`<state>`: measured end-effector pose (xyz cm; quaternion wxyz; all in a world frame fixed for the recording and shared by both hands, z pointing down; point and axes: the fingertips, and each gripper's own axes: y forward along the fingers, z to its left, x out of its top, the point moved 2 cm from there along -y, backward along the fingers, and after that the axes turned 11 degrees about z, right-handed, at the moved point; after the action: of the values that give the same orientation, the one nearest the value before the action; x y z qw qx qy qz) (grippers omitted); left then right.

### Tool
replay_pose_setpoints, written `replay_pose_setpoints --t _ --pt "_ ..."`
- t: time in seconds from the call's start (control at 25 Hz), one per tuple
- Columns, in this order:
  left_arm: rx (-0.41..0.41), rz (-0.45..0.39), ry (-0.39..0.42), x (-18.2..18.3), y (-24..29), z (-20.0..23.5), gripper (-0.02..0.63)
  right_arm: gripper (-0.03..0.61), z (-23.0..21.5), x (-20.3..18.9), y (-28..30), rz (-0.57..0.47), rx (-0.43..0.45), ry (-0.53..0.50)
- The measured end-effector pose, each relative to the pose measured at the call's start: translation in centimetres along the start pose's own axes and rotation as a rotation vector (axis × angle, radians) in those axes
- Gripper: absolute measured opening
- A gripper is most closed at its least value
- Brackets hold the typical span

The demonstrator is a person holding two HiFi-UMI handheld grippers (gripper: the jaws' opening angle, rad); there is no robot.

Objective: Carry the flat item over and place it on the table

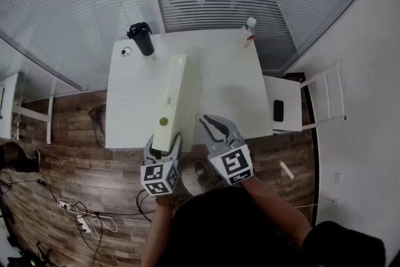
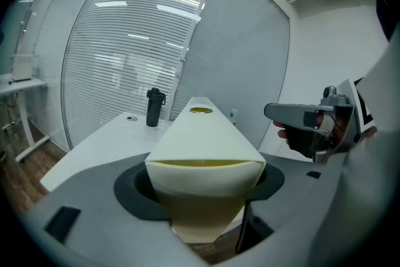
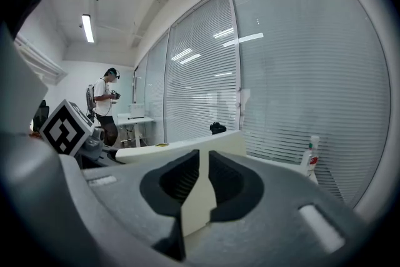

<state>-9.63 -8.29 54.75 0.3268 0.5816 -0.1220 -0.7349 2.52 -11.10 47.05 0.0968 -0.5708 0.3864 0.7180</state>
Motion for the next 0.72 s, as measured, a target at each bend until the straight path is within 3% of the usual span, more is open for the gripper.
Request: replay_pose_setpoints --t 0.36,0.56,0.72 --pt "-0.022 0.021 -0.029 -0.64 0.62 0.21 0.311 0.043 -0.31 0.15 0.0 0.002 -0.012 -0.009" --pt "-0.063 0.02 -0.14 -0.99 0.84 0.52 0.31 0.043 0.4 0.08 0.09 0.004 -0.006 -0.033" --pt "-0.063 0.021 -0.145 -0.94 0.85 0.59 0.311 0.043 0.54 0.0 0.05 0.008 -0.006 -0.033"
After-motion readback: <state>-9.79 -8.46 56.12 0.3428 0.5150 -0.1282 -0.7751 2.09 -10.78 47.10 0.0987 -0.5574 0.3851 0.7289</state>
